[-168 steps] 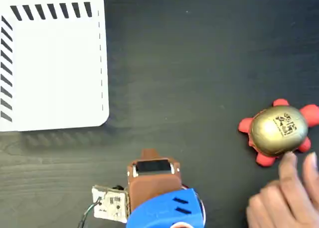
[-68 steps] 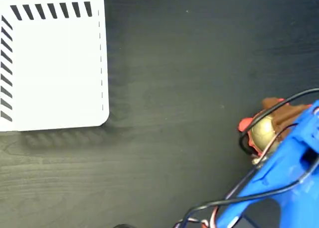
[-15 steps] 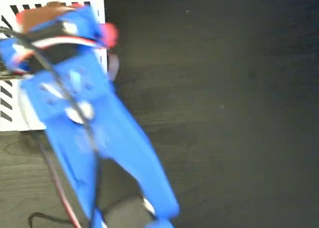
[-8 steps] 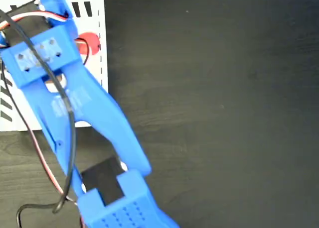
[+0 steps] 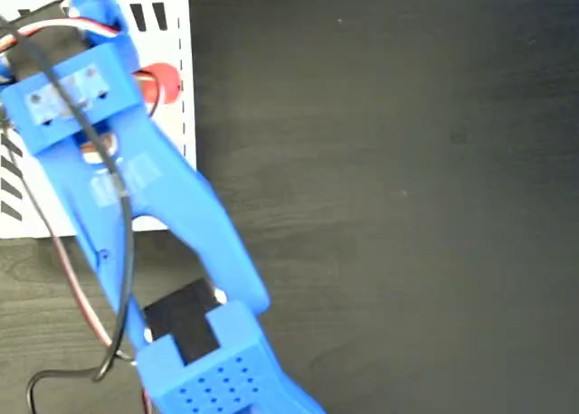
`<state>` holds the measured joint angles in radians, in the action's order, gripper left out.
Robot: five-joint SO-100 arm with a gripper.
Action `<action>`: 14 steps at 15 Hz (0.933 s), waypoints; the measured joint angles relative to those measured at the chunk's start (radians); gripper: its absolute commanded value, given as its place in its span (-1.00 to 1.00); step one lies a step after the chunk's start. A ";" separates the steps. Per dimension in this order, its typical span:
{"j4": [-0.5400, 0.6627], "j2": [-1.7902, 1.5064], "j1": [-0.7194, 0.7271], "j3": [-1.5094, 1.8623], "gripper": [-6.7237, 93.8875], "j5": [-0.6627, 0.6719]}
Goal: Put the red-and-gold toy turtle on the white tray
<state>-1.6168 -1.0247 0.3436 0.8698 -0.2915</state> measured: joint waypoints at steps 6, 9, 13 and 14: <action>-0.021 0.015 -0.002 0.000 0.26 0.000; -0.021 0.015 -0.002 -0.002 0.26 0.000; -0.021 0.015 -0.002 -0.002 0.09 0.000; -0.017 0.015 -0.002 -0.002 -0.36 0.000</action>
<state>-1.6337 -1.0094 0.3421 0.8682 -0.2915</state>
